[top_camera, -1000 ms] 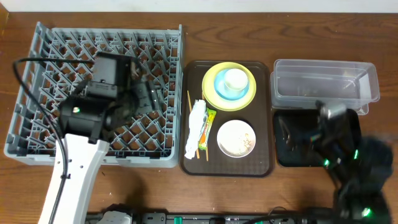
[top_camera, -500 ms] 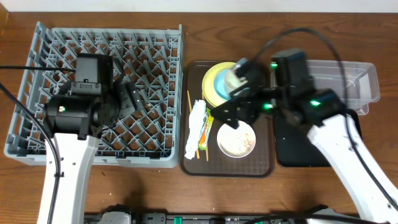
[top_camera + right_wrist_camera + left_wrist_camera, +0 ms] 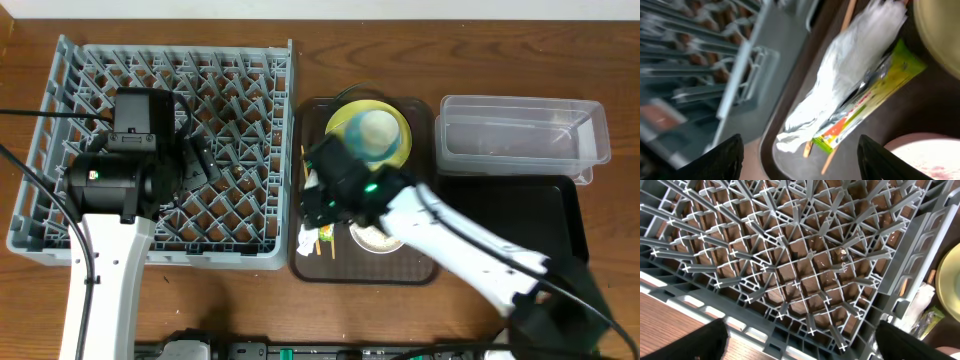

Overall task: Sort waste into correct bins and load items into the dishwasher
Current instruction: 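Reach the right gripper to the napkin and yellow wrapper, grasp both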

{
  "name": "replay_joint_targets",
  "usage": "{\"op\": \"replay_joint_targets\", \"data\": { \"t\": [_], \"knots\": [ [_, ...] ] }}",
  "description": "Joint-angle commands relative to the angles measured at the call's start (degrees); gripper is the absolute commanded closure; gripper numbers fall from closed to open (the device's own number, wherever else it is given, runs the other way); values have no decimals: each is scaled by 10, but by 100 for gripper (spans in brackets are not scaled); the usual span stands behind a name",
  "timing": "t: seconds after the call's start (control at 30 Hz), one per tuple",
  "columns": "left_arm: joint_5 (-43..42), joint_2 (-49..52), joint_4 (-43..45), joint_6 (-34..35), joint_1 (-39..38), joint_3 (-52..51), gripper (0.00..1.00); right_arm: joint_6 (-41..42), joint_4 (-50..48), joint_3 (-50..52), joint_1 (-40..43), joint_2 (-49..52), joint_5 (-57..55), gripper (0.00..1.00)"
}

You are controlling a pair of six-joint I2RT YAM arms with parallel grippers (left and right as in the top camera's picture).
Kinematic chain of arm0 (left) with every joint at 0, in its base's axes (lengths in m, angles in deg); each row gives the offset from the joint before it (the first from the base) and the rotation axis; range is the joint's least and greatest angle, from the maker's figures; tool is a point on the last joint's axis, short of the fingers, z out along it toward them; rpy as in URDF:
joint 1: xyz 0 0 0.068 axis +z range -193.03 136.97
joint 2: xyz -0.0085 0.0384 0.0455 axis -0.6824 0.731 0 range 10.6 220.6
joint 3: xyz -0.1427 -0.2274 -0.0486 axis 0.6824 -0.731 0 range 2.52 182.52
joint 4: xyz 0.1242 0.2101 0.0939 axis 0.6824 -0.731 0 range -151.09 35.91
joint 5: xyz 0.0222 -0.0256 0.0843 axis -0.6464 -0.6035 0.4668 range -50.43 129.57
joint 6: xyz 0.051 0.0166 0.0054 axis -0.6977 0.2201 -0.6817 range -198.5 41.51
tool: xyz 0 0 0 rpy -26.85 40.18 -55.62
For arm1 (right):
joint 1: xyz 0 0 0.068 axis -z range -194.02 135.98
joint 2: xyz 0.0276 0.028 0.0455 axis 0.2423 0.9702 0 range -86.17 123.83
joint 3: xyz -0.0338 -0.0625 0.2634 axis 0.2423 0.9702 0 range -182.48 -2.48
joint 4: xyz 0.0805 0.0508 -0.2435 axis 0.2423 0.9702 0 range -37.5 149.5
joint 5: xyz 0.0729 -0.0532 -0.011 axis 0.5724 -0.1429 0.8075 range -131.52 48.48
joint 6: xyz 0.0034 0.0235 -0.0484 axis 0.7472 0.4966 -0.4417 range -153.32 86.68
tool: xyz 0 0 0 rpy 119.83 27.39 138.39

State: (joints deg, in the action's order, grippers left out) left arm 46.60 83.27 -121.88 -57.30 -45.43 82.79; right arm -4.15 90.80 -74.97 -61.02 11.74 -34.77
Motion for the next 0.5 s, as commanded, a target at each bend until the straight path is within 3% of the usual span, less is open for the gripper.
{"op": "replay_joint_targets", "data": {
  "t": [0.0, 0.3, 0.47],
  "knots": [
    [12, 3, -4, 3, 2, -2, 2, 79, 0, -8, -35, 45, -123, 29],
    [12, 3, -3, 3, 2, -2, 2, 122, -7, -8, -38, 101, -145, 41],
    [12, 3, -3, 3, 2, -2, 2, 126, -28, -8, -39, 120, -144, 43]
  ]
}}
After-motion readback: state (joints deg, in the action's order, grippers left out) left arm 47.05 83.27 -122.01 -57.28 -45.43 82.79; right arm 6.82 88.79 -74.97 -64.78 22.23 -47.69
